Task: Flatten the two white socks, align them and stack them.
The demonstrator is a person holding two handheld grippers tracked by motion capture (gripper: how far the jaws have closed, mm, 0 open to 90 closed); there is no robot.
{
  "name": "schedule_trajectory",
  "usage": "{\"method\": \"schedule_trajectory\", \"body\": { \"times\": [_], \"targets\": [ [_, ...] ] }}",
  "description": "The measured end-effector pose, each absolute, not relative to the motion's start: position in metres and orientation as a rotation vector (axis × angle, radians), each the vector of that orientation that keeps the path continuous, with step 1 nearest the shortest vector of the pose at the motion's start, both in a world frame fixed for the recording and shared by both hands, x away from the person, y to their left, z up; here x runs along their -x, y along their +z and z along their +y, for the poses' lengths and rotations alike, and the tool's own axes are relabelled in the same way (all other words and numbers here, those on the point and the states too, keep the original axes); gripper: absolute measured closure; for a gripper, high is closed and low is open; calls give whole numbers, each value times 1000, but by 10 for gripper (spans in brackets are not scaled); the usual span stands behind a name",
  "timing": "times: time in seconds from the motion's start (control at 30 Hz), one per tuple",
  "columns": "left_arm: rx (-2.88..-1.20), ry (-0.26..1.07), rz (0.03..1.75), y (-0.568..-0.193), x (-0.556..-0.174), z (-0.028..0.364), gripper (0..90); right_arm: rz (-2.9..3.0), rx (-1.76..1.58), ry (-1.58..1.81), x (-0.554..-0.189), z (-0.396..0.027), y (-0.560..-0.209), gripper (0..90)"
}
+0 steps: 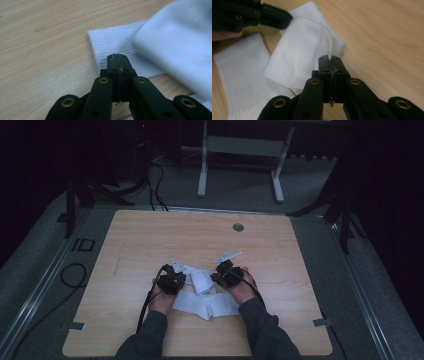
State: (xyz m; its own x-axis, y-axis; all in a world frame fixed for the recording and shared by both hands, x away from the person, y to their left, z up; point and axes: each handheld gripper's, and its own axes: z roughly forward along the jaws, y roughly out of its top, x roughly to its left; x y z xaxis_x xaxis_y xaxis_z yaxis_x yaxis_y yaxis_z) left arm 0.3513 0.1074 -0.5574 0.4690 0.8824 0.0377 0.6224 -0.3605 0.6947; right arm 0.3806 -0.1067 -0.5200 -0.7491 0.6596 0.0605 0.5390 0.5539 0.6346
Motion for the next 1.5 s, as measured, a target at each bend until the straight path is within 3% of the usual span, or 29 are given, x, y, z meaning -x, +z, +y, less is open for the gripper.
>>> {"method": "schedule_trajectory", "body": {
  "times": [0.3, 0.77, 1.07, 1.13, 1.17, 1.23, 1.5],
  "targets": [
    [-2106, 548, 1239, -558, -351, 108, 897, 2517, -1050, 981, -381, -147, -496, 884],
    [-2105, 548, 1234, -558, -351, 109, 897, 2386, -1150, 775, -392, -220, -494, 884],
    [-2081, 530, 1248, -558, -349, 108, 894, 2387, -1181, 745, -392, -234, -501, 884],
    [-2049, 485, 1247, -557, -348, 111, 794, 2393, -1180, 726, -393, -234, -504, 874],
    [-2020, 481, 1252, -555, -345, 114, 768, 2414, -1184, 716, -393, -234, -506, 766],
    [-1998, 481, 1247, -552, -342, 118, 743, 2403, -1176, 728, -392, -234, -505, 672],
    [-1994, 474, 1254, -546, -326, 136, 665, 2385, -1142, 800, -389, -228, -490, 566]
  ]
}}
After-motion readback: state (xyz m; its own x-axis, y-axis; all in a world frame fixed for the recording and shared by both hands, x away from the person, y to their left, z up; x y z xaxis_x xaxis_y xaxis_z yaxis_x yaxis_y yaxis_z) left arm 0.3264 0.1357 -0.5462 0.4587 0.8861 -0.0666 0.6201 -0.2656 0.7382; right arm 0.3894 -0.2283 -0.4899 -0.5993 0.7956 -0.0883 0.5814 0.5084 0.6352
